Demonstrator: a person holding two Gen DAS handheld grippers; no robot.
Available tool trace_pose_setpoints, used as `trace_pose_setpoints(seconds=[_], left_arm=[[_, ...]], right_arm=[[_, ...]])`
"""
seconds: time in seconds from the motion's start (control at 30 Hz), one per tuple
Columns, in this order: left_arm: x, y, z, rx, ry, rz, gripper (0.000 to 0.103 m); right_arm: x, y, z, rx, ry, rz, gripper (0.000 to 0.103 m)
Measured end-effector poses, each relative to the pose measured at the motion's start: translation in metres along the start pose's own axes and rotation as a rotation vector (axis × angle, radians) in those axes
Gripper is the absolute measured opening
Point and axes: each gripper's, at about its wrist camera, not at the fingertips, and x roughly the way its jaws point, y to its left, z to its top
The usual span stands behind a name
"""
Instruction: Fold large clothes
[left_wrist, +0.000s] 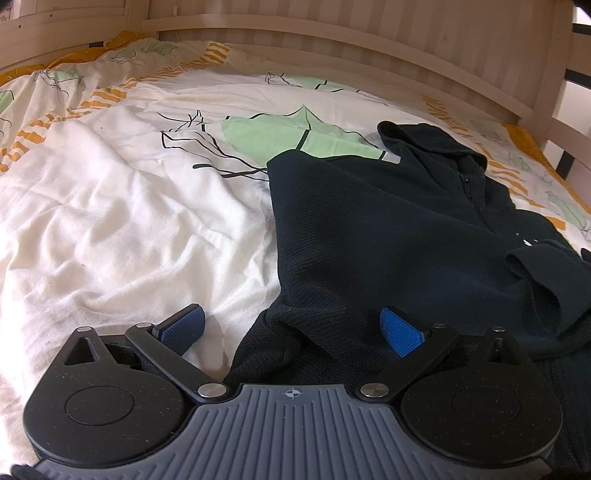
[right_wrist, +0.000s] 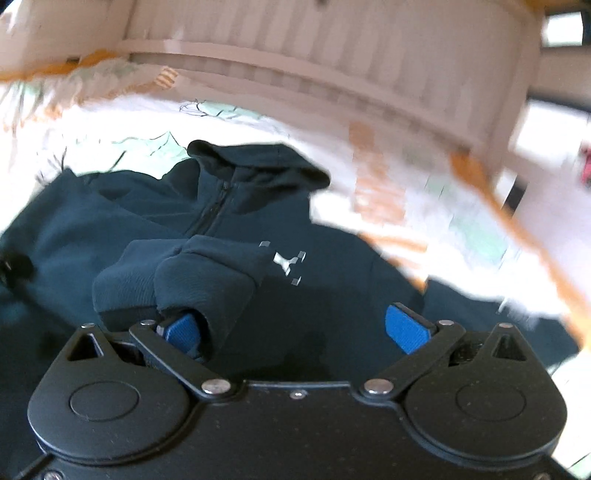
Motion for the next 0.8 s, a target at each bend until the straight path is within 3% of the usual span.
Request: trace_pose_setpoints(seconds=[0.03,0.07,0.17,0.2,0.23,0.3,0.37,0.53,0.6,0.8], left_arm=[[0.000,0.000,0.000,0.001,0.000,0.001,0.103],[0.000,0.000,0.000,0.000,0.000,0.000,0.103],[0.000,0.000,0.000,0.001,0.000,0.001,0.103],[0.000,-0.001,0.000,0.002,0.000,0.001,0.103],[0.000,0.000,0.000,0.000,0.000,0.000,0.103],[0.000,0.000,0.000,-0.001,-0.001,-0.001,0.103],[0.000,0.000,0.000,0.001,0.000,0.000,0.103],[-0.001,0.000,0.000,-0.004,-0.002,-0.006,0.103],[-0.001,0.001,0.000,-0.004,-0.002,-0.006,0.103],[0.000,0.001,0.000,-0.004,-0.003,-0.006,0.103]], right_arm=[[-0.001,-0.001,0.002,0.013,-0.009,-0.004,0.102],[0.002,-0.011,0.004,0.113,0.013,0.026,0.102],[0.029,-0.075,-0.014,0.723,0.236,0.233,0.101],[0.036,-0.088,-0.025,0.873,0.291,0.262,0.095],[0.037,-0.091,-0.026,0.875,0.300,0.252,0.091],[0.030,-0.080,-0.016,0.676,0.262,0.179,0.091],[0.024,-0.071,-0.011,0.578,0.229,0.144,0.091],[0.032,-0.085,-0.020,0.699,0.261,0.174,0.092],[0.033,-0.084,-0.024,0.693,0.273,0.176,0.092],[0.006,-0.041,-0.022,0.233,0.185,0.087,0.093]])
